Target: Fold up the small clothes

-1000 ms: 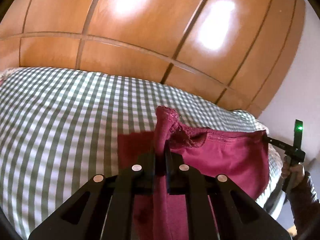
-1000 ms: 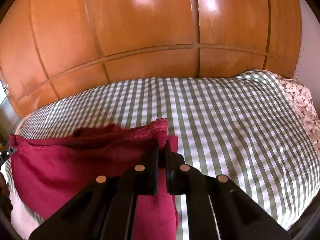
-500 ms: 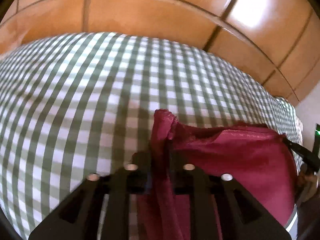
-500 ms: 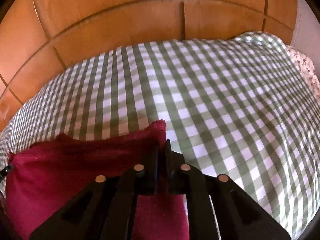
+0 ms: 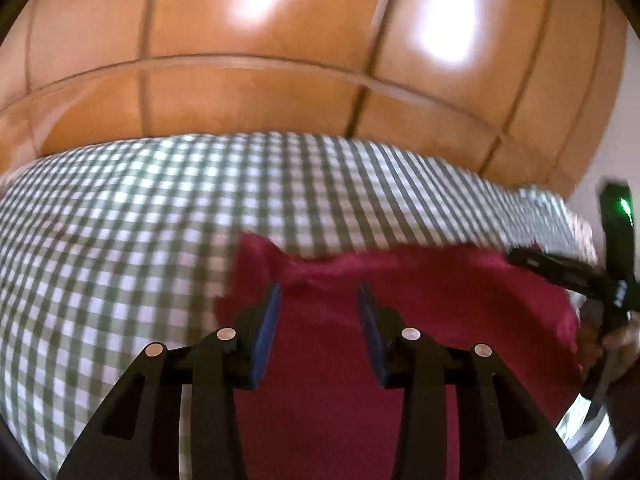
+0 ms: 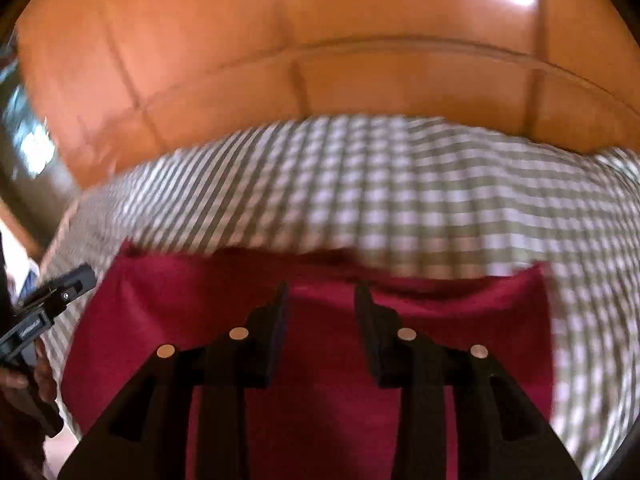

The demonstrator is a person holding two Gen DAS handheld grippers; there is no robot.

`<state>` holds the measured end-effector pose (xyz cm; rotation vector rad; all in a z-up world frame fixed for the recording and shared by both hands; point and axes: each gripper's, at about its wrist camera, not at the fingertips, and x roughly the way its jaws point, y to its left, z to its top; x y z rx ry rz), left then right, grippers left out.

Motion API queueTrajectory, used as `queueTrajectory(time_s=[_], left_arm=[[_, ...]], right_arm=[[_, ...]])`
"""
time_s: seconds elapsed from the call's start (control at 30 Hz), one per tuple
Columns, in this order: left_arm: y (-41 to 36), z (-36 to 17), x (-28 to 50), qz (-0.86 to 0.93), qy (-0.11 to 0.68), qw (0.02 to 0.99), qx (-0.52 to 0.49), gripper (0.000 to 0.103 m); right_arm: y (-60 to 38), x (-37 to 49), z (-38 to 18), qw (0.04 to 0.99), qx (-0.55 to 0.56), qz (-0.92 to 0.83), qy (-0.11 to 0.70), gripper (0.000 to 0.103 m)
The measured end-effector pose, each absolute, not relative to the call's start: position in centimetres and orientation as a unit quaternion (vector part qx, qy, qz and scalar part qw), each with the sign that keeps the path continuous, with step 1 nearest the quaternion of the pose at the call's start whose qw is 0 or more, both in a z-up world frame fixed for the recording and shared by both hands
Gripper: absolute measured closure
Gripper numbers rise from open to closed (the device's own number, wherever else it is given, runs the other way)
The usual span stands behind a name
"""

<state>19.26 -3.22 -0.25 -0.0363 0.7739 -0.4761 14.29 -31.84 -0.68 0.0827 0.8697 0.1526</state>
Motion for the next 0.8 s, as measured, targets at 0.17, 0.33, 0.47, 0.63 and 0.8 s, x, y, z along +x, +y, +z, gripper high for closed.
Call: queueTrajectory(time_s=[0.17,0.33,0.47,0.63,0.8], left_arm=[[-3.3,-2.3,19.0,-0.223,0.399,0.889,-0.029,0.043],[-2.2,-3.3,20.2,-0.205,0.414,0.885,-0.064,0.043],[-1.6,-3.7,21.7,-0.164,0.424,0.886,-0.089,0.043],[-3.2,-5.6,22.4,-0.119,0.430,0.894,-0.023,0.035],[-1.9,-4.8,22.1,-0.088,0.448,0.888,-0.056,0.029]], right_arm=[[-28.5,16.2,-4.3,0.881,-0.015,0.059,0.468,0.102],[-28.5,15.8,-3.4,0.896,-0.019,0.049,0.440,0.103],[-28.9,17.0,-1.8,0.910,0.004,0.038,0.412,0.103],[-28.5,18.6,-5.1,0.896,-0.012,0.020,0.444,0.103],[-28.8,18.0,-4.2,0.899,0.000,0.023,0.437,0.101]])
